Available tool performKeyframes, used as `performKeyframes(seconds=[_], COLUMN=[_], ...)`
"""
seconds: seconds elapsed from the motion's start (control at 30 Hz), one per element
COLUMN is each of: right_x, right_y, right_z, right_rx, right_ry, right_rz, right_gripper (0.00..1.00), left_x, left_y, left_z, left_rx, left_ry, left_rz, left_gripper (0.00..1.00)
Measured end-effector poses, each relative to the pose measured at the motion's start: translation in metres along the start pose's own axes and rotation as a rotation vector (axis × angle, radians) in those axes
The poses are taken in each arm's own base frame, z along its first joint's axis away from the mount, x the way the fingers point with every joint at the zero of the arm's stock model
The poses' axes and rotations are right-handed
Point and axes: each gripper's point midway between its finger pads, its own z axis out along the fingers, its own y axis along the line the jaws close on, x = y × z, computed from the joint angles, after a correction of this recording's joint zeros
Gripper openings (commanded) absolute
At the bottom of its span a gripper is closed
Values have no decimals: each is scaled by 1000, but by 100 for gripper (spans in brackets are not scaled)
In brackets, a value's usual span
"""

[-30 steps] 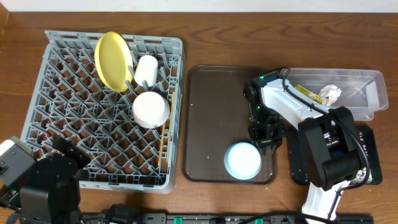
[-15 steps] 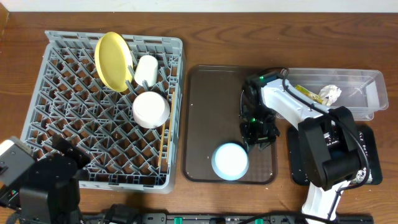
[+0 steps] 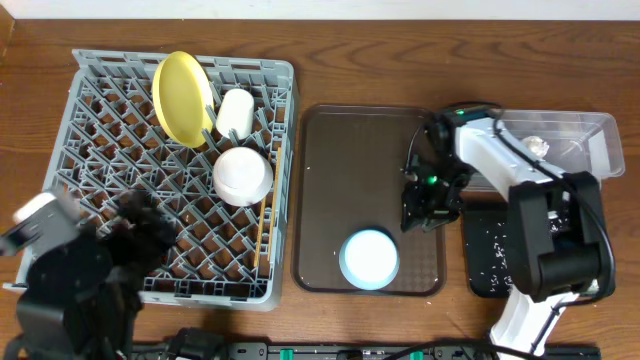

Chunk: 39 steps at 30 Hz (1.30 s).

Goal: Sort waste into correct bins and load items into the dishwasher

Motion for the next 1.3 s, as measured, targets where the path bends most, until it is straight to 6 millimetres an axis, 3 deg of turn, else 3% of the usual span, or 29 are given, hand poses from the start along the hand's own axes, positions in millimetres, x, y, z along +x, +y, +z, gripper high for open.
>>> performKeyframes(seconds=[0.07, 0.17, 0.27, 0.33, 0.43, 0.5, 0.8, 1.1, 1.3], right_x=[-1, -2, -5, -7, -11, -13, -12, -8, -3], right_y=[0, -1, -1, -1, -3, -5, -16, -12, -3], right_z=[-5, -9, -9, -9, -10, -9, 13, 36, 43], right_rx=[-14, -26, -25, -25, -14, -4, 3, 14, 18], right_ry=[-19, -36, -48, -56, -72, -78, -83, -74, -52], right_rz=[0, 0, -12, -19, -29, -27, -2, -10, -26], right_gripper=[49, 48, 38, 31, 7, 1, 1, 1, 2], left_x=[24, 74, 113, 133, 154, 168, 237, 314, 340], left_y=[-19, -25, -13, -7, -8, -12, -34, -29, -24], left_z=[11, 32, 44, 49, 53, 57, 81, 106, 120], left_rx=[72, 42, -71, -138, -170, -155, -47, -48, -120], left_ry=[153, 458, 703, 841, 963, 1000, 1036, 1072, 1093], left_rz=[14, 63, 103, 145, 205, 255, 359, 371, 402], left_gripper=[72, 27, 10, 9, 9, 9, 9, 9, 9])
